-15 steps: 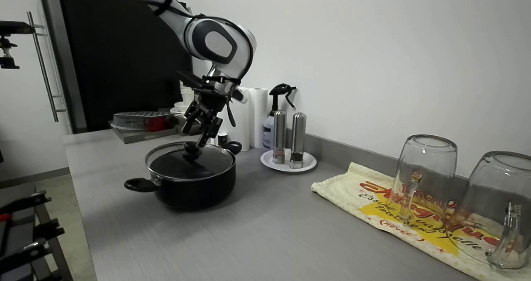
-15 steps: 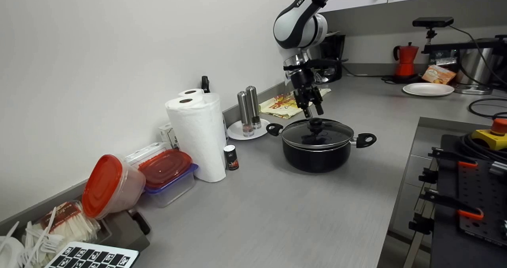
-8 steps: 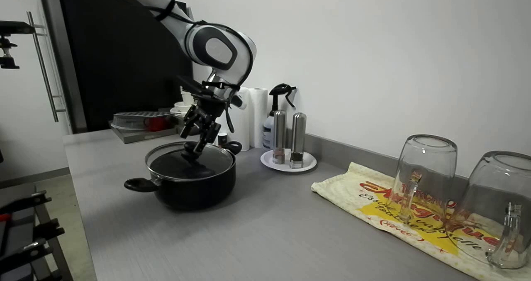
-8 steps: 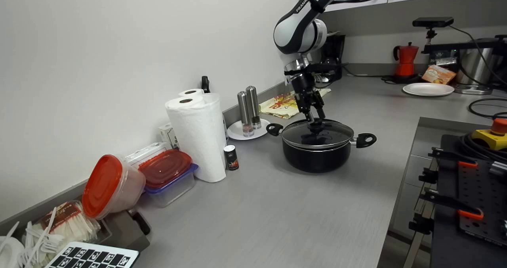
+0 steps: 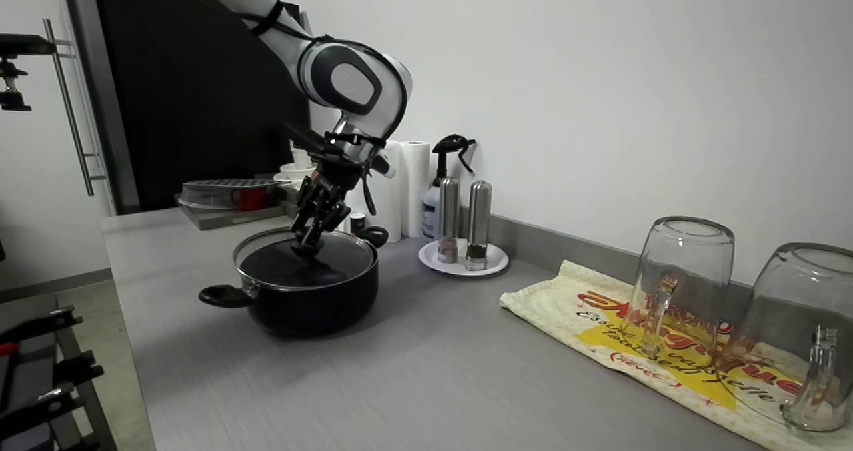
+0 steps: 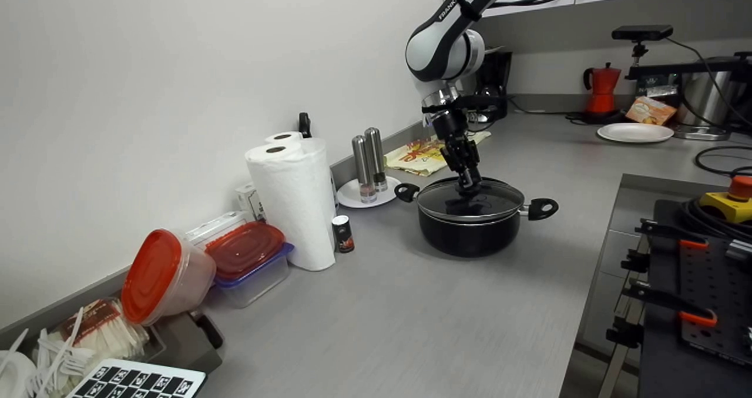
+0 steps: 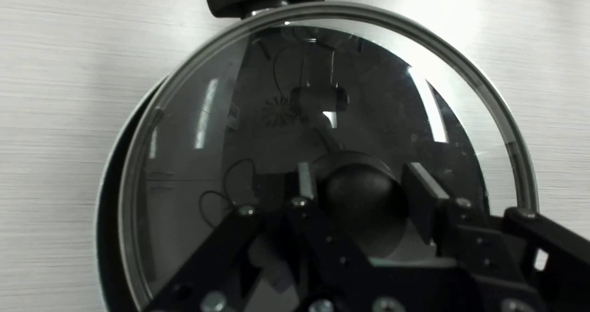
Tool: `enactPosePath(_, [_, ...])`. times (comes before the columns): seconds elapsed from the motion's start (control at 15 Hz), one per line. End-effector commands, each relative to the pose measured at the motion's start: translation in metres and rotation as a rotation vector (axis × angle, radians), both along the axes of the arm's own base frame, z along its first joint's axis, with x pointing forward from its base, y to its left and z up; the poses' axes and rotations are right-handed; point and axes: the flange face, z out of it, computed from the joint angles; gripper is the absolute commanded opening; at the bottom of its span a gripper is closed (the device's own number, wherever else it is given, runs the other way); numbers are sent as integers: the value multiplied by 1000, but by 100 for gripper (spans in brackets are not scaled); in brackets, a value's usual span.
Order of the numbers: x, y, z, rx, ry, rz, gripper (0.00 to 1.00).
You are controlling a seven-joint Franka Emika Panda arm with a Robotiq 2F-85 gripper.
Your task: Remove the lid from the pot
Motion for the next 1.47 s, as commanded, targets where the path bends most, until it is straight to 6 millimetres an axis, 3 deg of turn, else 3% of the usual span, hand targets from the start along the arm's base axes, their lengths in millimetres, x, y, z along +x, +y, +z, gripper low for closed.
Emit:
enactPosePath(0.0, [0, 1, 12, 4, 2, 8, 24])
enactPosePath(0.2, [-3, -4, 39, -17, -36, 10, 24])
enactPosePath(0.47, [-5, -3, 106, -78, -127, 41, 24])
enactPosePath(0.67, [-1, 12, 161, -134, -189, 96, 24])
enactPosePath(0.8, [2, 33, 192, -177, -220, 150, 24])
enactPosePath(1.0, [7, 83, 226, -239, -256, 249, 24])
enactPosePath(1.4, [18, 182, 256, -309, -309, 415, 24])
